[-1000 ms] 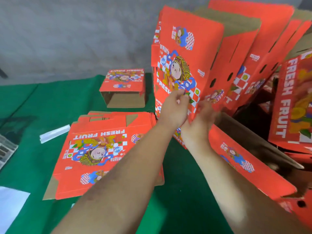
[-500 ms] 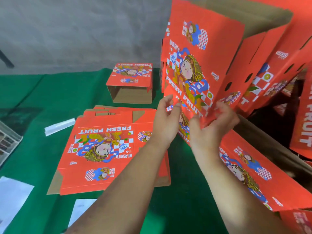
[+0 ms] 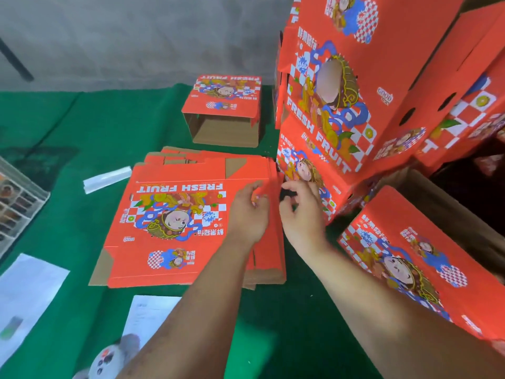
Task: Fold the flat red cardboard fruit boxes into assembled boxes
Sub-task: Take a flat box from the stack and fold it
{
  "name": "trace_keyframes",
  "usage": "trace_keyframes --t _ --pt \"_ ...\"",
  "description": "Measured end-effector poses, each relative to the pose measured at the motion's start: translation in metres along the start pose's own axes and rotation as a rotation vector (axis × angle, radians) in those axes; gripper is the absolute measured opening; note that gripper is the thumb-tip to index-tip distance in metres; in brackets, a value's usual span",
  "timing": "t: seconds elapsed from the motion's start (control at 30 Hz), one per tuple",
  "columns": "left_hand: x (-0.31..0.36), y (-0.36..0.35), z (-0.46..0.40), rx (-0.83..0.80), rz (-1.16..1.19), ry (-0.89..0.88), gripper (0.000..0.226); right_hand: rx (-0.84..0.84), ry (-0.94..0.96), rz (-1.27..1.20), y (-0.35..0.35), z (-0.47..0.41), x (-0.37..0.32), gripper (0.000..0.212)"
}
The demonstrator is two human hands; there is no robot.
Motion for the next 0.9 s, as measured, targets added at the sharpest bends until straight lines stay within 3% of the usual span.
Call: trace_keyframes --t 0.07,0.13,0.17,0.33,0.43,0.57,0.7,0.77,0.83,0.9 --pt "-0.055 0.01 0.011 0.0 -0.334 0.152 0.046 -0.032 -0.181 -0.001 -0.016 0.021 0.026 0.033" --pt "-0.103 0.016 0.033 -0.153 -0.699 0.319 0.056 -0.104 -0.453 0.026 -0.031 0.047 0.052 0.047" --pt "-0.119 0.014 0.046 -0.215 -0.8 0.319 0.059 -0.138 -0.588 0.041 -0.038 0.061 0.063 0.053" --pt "-0.153 -0.001 0.103 -0.317 -0.995 0.096 0.086 -0.067 -0.841 0.167 -0.032 0.101 0.077 0.069" --pt "-0.16 0.002 0.124 -0.282 -1.11 -0.011 0.085 -0.046 -1.0 0.207 -0.014 0.122 0.082 0.086" --pt "-0.169 0.011 0.154 -0.295 -1.049 -0.193 0.081 0.058 -1.004 -0.121 0.006 0.151 0.085 0.027" --pt "-0.173 0.03 0.189 -0.242 -0.665 -0.291 0.075 0.107 -0.939 -0.153 0.044 0.17 0.084 0.013" --pt "-0.178 0.047 0.197 -0.04 -0.56 -0.191 0.068 0.1 -0.918 -0.13 0.065 0.183 0.087 0.014" --pt "-0.196 0.073 0.199 0.165 -0.56 0.063 0.072 0.092 -0.933 -0.149 0.085 0.196 0.09 0.011" --pt "-0.218 0.095 0.199 0.185 -0.456 0.364 0.083 0.082 -0.949 -0.233 0.104 0.207 0.093 0.014"
Point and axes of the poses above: each hand's wrist, its own z-axis away from the middle knuckle, its own y-axis out of the back of the hand, x = y × z, the point moved 4 cm from there along -z, towards the middle knuckle, and after that the axes turned 14 degrees about -z, right-handed, at the moved point
